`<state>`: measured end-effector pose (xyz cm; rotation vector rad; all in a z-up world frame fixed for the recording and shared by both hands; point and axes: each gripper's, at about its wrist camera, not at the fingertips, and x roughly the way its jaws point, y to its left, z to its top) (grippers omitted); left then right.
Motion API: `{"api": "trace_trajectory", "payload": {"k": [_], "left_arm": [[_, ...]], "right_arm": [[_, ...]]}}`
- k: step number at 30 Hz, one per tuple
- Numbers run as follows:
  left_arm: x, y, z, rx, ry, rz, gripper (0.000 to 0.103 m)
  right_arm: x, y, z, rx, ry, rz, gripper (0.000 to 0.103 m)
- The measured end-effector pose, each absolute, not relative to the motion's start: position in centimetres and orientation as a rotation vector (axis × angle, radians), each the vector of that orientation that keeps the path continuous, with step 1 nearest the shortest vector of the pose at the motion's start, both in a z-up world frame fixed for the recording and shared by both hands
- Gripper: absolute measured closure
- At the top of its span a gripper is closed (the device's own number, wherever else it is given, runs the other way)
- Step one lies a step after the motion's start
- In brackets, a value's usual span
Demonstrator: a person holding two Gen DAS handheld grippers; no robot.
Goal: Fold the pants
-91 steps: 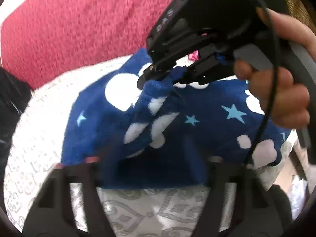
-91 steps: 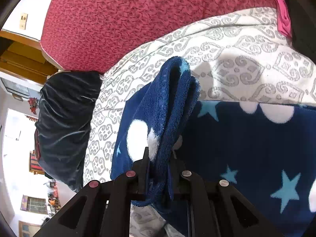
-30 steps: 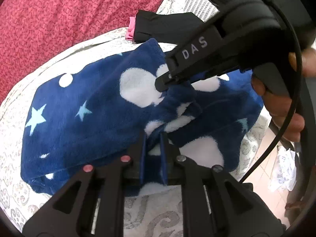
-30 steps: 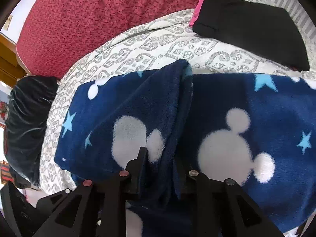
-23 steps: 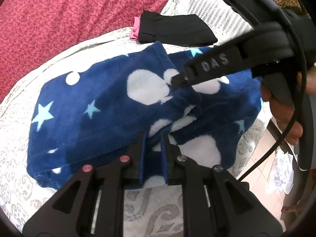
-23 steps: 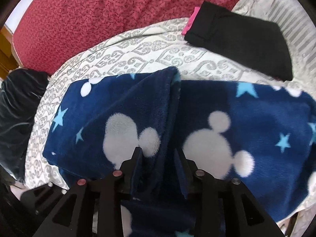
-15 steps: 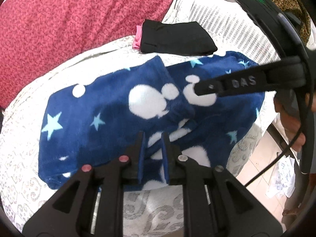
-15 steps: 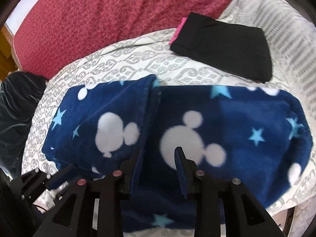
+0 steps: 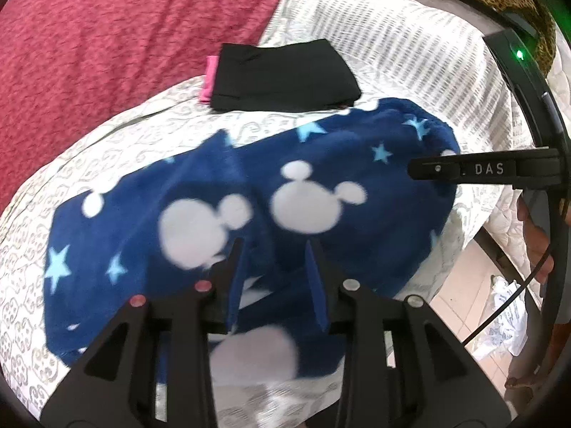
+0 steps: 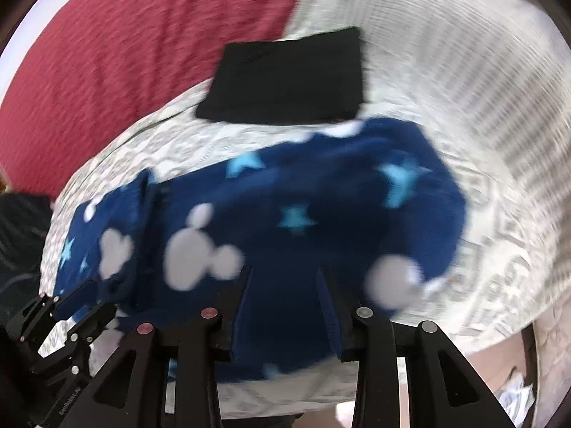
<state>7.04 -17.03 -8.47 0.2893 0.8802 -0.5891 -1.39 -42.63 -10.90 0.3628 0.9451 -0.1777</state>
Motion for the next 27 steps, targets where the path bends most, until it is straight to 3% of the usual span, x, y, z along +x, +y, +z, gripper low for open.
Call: {"api": "trace_trajectory", "payload": {"k": [7, 11, 16, 21, 27], "left_arm": [[7.3, -20.2, -9.8, 0.291, 0.93, -0.626, 0.066], [7.5, -21.2, -10.3, 0.305, 0.941, -0.631, 0.057], [7.8, -21.8, -10.9, 0.304, 0.96, -0.629, 0.056], [8.3, -21.8, -11.6, 0.278, 0.995, -0.631, 0.056], [8.6, -22.1, -13.0, 0.234, 1.057, -0.646, 0.056]], "right_arm": [[-4.2, -49.4, -12.4, 0.506, 0.921, -0.288, 0.063], [-5.2, -51.7, -13.5, 0.571, 0.912, -0.321, 0.052], [-5.4, -53.2, -14.7, 0.694, 0.887, -0.251, 0.05], [-5.0, -53.6, -15.1, 0.766, 0.858, -0.222, 0.038], [-4.0, -53.6, -15.5, 0.816, 0.856, -0.2, 0.034]]}}
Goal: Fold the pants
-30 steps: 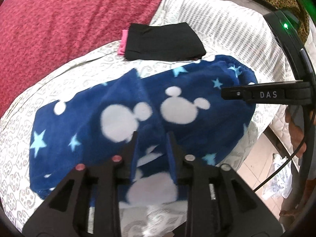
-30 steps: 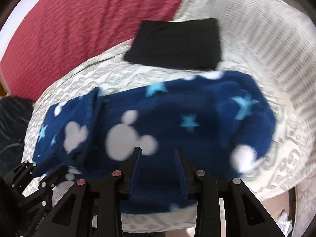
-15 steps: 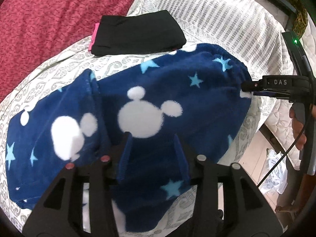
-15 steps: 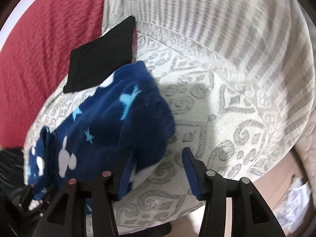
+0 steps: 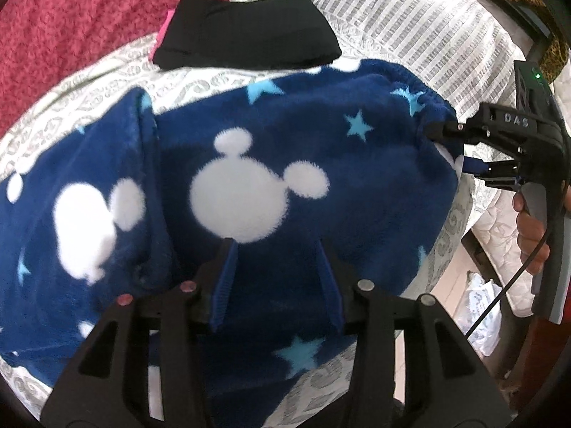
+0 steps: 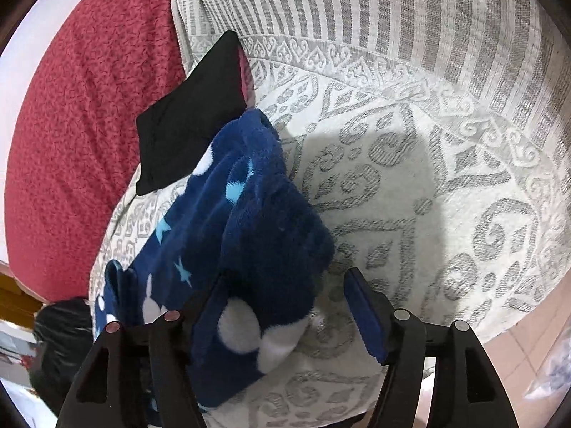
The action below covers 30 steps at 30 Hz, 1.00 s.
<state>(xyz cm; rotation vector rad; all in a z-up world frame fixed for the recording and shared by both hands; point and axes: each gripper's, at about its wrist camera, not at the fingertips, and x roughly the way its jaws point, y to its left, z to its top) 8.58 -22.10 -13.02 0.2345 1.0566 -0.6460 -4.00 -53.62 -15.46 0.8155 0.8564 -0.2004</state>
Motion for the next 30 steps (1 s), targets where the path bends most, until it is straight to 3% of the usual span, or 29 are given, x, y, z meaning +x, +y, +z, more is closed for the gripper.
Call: {"api": "trace_trajectory", "payload": {"k": [8, 9, 10, 11, 12, 18, 24, 30], "left_arm": [[7.1, -22.6, -13.3, 0.247, 1.039, -0.689, 0.055], [7.1, -22.4, -13.3, 0.237, 1.042, -0.695, 0.056], [7.1, -22.3, -13.2, 0.231, 1.044, -0.7, 0.056], [7.0, -22.0, -13.1, 0.224, 1.046, -0.707, 0.056], [7.0, -21.8, -13.0, 0.218, 1.047, -0.713, 0.056], [7.0, -18.4, -10.6, 0.132, 1.035, -0.735, 0.055], [9.1, -8.3, -5.9, -0.106, 0.923, -0.62, 0.041], [10.9, 0.7, -5.7, -0.27, 0.907, -0.529, 0.039]], "right_arm": [[-2.8, -53.6, -15.6, 0.839, 0.843, -0.218, 0.026], [-2.4, -53.3, -15.5, 0.824, 0.845, -0.222, 0.031], [-2.1, -53.0, -15.4, 0.81, 0.844, -0.213, 0.043], [-1.7, -52.7, -15.2, 0.785, 0.855, -0.21, 0.078], [-1.4, -52.3, -14.9, 0.748, 0.863, -0.224, 0.082], [-1.7, -47.8, -9.4, 0.512, 0.74, -0.228, 0.084], [-0.9, -36.0, -3.1, 0.135, 0.6, -0.04, 0.084], [1.6, -23.0, -5.5, -0.113, 0.674, 0.276, 0.08]]}}
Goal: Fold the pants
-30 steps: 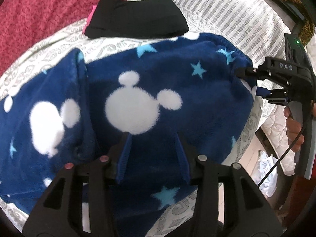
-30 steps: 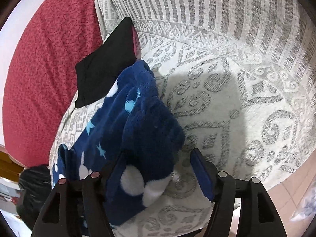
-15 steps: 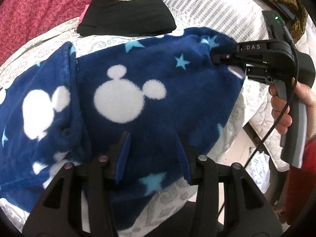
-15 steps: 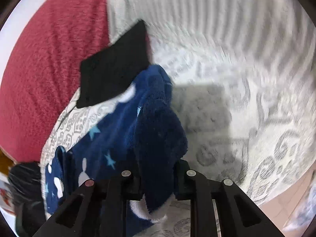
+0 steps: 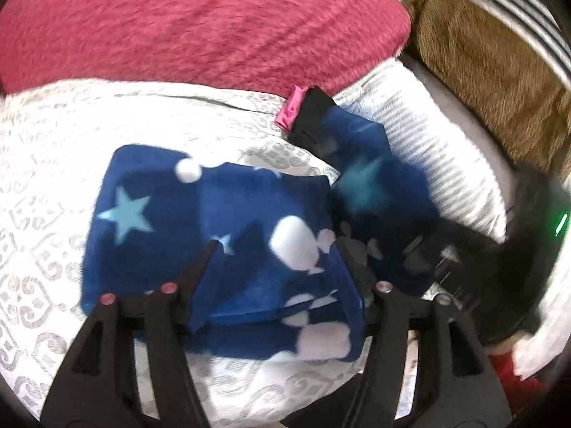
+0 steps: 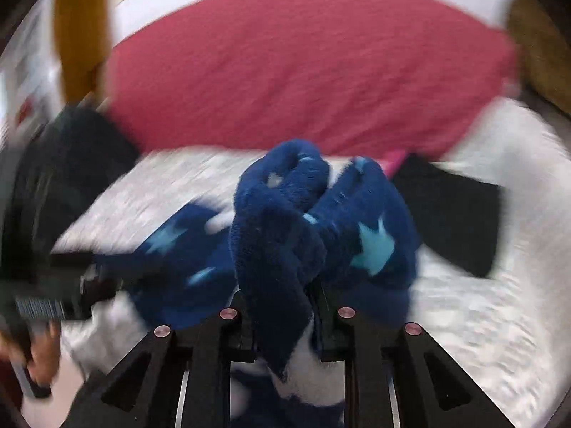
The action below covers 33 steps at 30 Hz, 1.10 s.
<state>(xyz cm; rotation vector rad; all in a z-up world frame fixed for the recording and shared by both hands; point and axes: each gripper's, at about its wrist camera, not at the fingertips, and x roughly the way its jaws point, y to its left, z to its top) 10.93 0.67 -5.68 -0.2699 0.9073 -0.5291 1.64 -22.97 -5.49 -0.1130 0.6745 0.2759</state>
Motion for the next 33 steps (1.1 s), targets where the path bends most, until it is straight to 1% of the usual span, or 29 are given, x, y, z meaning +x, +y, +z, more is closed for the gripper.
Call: {"api": "trace_trajectory", "payload": {"k": [1, 3, 5, 7, 9, 10, 11, 12, 13, 17, 20, 22, 23, 25, 26, 27, 28, 31, 32, 33], "left_arm": [[11.0, 1.3, -6.1, -0.281, 0.92, -0.527, 0.039], [11.4, 2.1, -7.4, -0.304, 0.969, -0.524, 0.038], [11.7, 2.3, -8.7, -0.339, 1.018, -0.547, 0.038], [11.8, 2.2, -9.7, -0.384, 1.055, -0.586, 0.038], [12.1, 1.7, -10.3, -0.423, 1.076, -0.628, 0.038], [12.1, 1.5, -10.4, -0.442, 1.082, -0.654, 0.038], [12.3, 1.1, -10.5, -0.463, 1.087, -0.685, 0.036], [12.2, 0.9, -10.5, -0.479, 1.09, -0.709, 0.031], [12.3, 0.6, -10.5, -0.494, 1.087, -0.732, 0.029], [12.4, -0.9, -11.1, -0.511, 1.105, -0.783, 0.028], [13.2, -3.2, -12.3, -0.459, 1.167, -0.783, 0.028], [13.6, -4.3, -12.5, -0.444, 1.16, -0.782, 0.029], [13.8, -4.5, -12.5, -0.439, 1.152, -0.78, 0.033], [14.2, -5.0, -12.5, -0.413, 1.147, -0.762, 0.067], [14.4, -5.3, -12.4, -0.397, 1.151, -0.75, 0.068], [14.3, -5.1, -12.1, -0.39, 1.141, -0.744, 0.071], [14.2, -5.2, -11.6, -0.372, 1.123, -0.745, 0.072], [13.4, -5.1, -8.8, -0.273, 1.043, -0.742, 0.073], [13.3, -4.9, -8.1, -0.255, 1.027, -0.747, 0.073], [13.1, -4.6, -6.9, -0.231, 1.003, -0.758, 0.073]], "right_arm": [[2.3, -21.3, -6.8, -0.131, 0.728, 0.336, 0.079], [3.6, -19.1, -9.3, -0.144, 0.851, 0.397, 0.074], [4.2, -18.4, -10.9, -0.144, 0.905, 0.4, 0.073], [4.2, -18.7, -11.1, -0.116, 0.899, 0.417, 0.065], [4.2, -19.5, -10.8, -0.041, 0.909, 0.463, 0.05], [4.2, -19.9, -10.6, 0.005, 0.915, 0.485, 0.048], [4.3, -20.4, -10.6, 0.048, 0.92, 0.5, 0.047], [4.4, -20.8, -10.5, 0.08, 0.924, 0.51, 0.047], [4.3, -21.2, -10.6, 0.103, 0.926, 0.517, 0.047], [3.5, -22.1, -10.9, 0.162, 0.934, 0.532, 0.047], [3.0, -21.9, -11.1, 0.156, 0.938, 0.517, 0.047], [2.6, -22.0, -10.9, 0.148, 0.937, 0.504, 0.047], [2.3, -22.0, -10.8, 0.145, 0.935, 0.496, 0.047], [1.7, -22.7, -10.5, 0.152, 0.931, 0.485, 0.047], [1.2, -23.1, -10.2, 0.156, 0.929, 0.477, 0.047], [0.9, -23.6, -10.0, 0.163, 0.929, 0.468, 0.047], [0.5, -24.4, -9.6, 0.175, 0.923, 0.462, 0.047], [-0.7, -27.1, -8.4, 0.217, 0.881, 0.399, 0.046], [-1.0, -27.9, -8.1, 0.226, 0.868, 0.369, 0.045], [-1.2, -29.0, -7.7, 0.241, 0.854, 0.332, 0.041]]}}
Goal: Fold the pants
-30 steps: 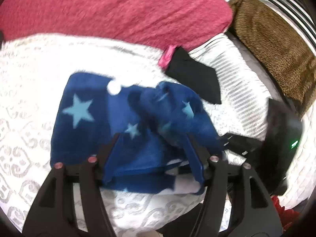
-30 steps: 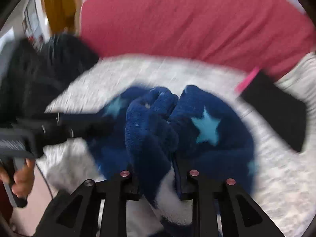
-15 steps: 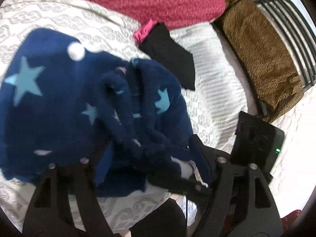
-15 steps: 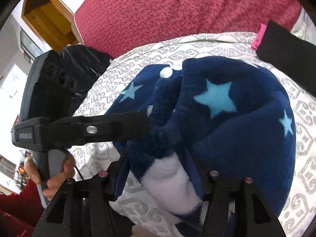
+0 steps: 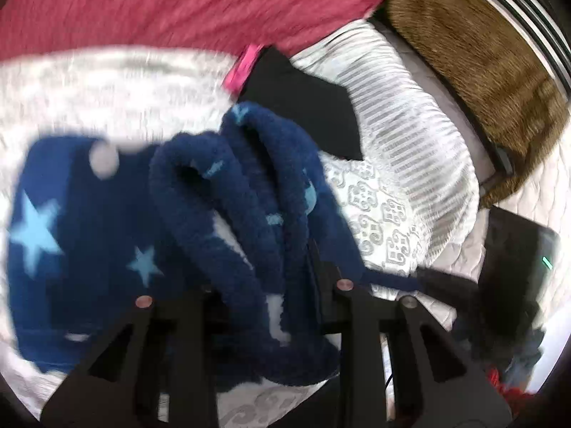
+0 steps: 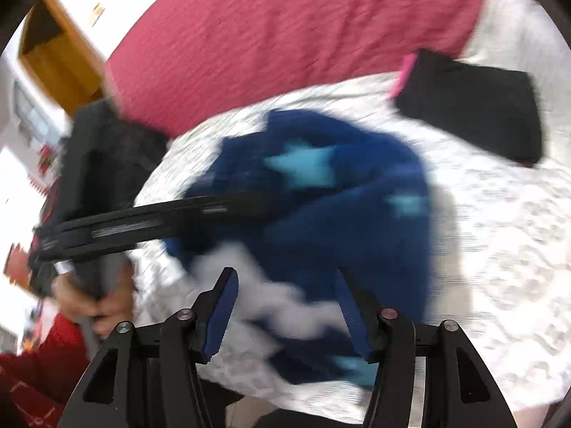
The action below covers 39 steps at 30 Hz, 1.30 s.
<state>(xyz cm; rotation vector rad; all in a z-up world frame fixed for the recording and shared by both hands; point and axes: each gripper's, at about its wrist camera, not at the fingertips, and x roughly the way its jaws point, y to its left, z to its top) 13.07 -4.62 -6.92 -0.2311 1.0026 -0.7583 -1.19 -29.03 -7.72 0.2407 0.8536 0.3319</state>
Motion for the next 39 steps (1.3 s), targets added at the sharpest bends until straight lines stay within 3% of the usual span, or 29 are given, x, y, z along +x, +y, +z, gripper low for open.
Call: {"api": "trace_trajectory", "payload": {"k": [9, 18, 20, 23, 24, 25, 35, 39], "left_arm": [[14.4, -0.4, -0.6, -0.012, 0.946, -0.702, 0.072], [15.9, 5.9, -5.8, -0.054, 1.048, -0.57, 0.069], [16.2, 7.4, -7.9, -0.095, 1.079, -0.552, 0.066], [16.7, 9.2, -11.3, -0.126, 1.123, -0.493, 0.044], [16.9, 9.9, -12.2, -0.138, 1.133, -0.457, 0.031], [17.0, 10.4, -12.5, -0.161, 1.135, -0.446, 0.028], [14.7, 12.0, -7.2, -0.233, 0.918, -0.465, 0.028], [14.7, 9.2, -7.2, -0.166, 0.919, -0.546, 0.028]], "right_arm": [[-0.8, -32.7, -8.6, 0.344, 0.903, 0.176, 0.037], [0.9, -27.8, -9.7, 0.217, 0.947, 0.206, 0.037], [1.2, -26.8, -9.9, 0.188, 0.954, 0.223, 0.037], [1.5, -25.7, -10.5, 0.148, 0.98, 0.235, 0.037], [1.5, -25.5, -10.8, 0.144, 0.99, 0.236, 0.036], [1.6, -25.5, -11.1, 0.151, 0.998, 0.239, 0.036], [1.8, -25.4, -11.3, 0.178, 1.004, 0.227, 0.035], [1.8, -24.9, -11.4, 0.161, 0.999, 0.223, 0.034]]}}
